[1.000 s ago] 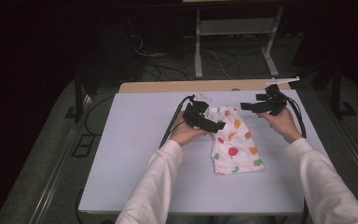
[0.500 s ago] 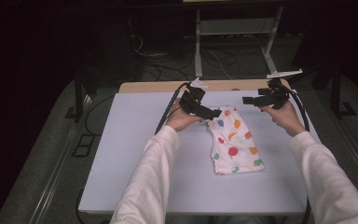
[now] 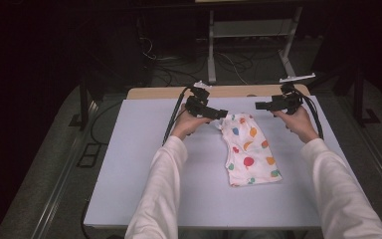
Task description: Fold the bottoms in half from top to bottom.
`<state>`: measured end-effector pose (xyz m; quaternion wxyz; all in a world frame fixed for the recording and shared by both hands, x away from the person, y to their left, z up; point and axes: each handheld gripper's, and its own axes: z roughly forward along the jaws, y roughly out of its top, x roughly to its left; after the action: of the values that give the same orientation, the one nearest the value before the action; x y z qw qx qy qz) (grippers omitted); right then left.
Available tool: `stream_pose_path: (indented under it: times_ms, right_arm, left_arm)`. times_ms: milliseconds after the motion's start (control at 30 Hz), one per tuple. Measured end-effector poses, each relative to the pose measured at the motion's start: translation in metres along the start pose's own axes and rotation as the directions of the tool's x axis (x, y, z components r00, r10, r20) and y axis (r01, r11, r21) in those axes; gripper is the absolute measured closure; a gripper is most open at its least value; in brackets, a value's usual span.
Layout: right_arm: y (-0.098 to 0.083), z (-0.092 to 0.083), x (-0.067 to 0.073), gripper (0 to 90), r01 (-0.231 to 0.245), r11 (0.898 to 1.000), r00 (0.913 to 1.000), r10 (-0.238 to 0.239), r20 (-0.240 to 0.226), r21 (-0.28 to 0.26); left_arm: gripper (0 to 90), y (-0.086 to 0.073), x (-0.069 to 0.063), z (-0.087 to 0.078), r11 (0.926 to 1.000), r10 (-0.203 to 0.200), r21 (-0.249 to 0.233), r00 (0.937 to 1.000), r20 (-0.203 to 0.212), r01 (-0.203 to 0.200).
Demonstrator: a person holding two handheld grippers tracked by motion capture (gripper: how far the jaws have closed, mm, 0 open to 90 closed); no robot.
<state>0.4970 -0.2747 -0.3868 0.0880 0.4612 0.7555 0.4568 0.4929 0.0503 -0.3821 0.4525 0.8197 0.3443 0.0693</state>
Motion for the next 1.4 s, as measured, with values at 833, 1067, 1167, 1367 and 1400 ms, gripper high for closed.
stream_pose_path:
  times_ms: [833,1067,1167,1367,1400]
  right_arm:
    - [-0.034,0.033,-0.022,8.3,-0.158,0.979,0.9874,0.155,0.031,0.129]
    - [-0.04,0.034,-0.023,19.7,-0.167,0.977,0.9856,0.169,-0.005,0.135]
    - [-0.042,0.036,-0.022,24.7,-0.16,0.976,0.986,0.165,-0.021,0.15]
    - [-0.042,0.041,-0.015,37.0,-0.115,0.98,0.9925,0.12,-0.024,0.161]
    - [-0.042,0.042,-0.013,39.4,-0.104,0.982,0.9937,0.109,-0.025,0.16]
  left_arm:
    - [9.3,-0.036,0.021,0.042,0.9669,-0.25,0.064,0.9672,0.045,0.247]
    - [15.1,-0.039,0.019,0.048,0.9611,-0.27,0.08,0.9604,0.07,0.264]
    - [18.0,-0.04,0.018,0.051,0.9619,-0.265,0.093,0.9613,0.077,0.257]
    - [27.2,-0.042,0.016,0.055,0.9612,-0.262,0.114,0.9608,0.091,0.251]
    - [29.4,-0.042,0.016,0.056,0.9612,-0.261,0.115,0.9613,0.088,0.25]
